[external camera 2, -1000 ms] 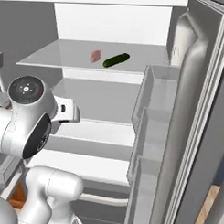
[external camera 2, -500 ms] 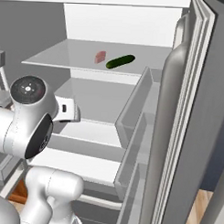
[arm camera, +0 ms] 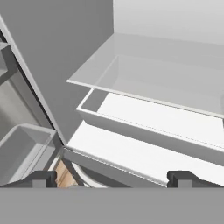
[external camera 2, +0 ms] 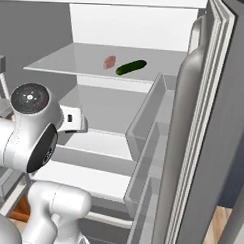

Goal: Take the cheese, steak, and cucumber from the fridge and place them on the plate on the dining counter to create an appetizer plate.

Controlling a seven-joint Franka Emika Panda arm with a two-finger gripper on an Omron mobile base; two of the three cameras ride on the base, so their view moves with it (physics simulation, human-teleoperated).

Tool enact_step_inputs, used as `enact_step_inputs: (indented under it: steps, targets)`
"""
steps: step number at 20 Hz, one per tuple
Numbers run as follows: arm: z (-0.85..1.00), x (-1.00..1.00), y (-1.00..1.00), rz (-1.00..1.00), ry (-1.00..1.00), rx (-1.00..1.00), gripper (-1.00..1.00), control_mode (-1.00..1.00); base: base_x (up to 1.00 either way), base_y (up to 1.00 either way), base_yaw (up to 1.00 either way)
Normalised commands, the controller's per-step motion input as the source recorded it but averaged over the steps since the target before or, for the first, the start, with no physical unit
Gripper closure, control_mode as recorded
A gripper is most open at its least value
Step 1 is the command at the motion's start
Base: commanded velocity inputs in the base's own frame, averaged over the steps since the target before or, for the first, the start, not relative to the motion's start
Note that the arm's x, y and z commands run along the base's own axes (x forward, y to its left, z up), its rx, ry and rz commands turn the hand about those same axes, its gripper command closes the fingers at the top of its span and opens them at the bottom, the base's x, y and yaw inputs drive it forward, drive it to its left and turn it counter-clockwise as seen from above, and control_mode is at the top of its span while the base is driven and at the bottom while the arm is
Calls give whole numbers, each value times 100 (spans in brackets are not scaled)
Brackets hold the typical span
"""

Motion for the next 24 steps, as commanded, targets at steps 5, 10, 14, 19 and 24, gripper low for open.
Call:
enact_step_inputs:
  steps: [5,10,14,19,24]
  targets:
    - [0,0,0,0,0,0,-100,-100,6,0,0]
    - [18,0,0,-9,0,0,-100,-100,0,0,0]
    - [35,-5,-2,-14,0,0,-100,-100,0,0,0]
    - [43,0,-2,-19,-1,0,-100,-100,0,0,0]
    - [31,6,-4,-17,-5,0,-100,-100,0,0,0]
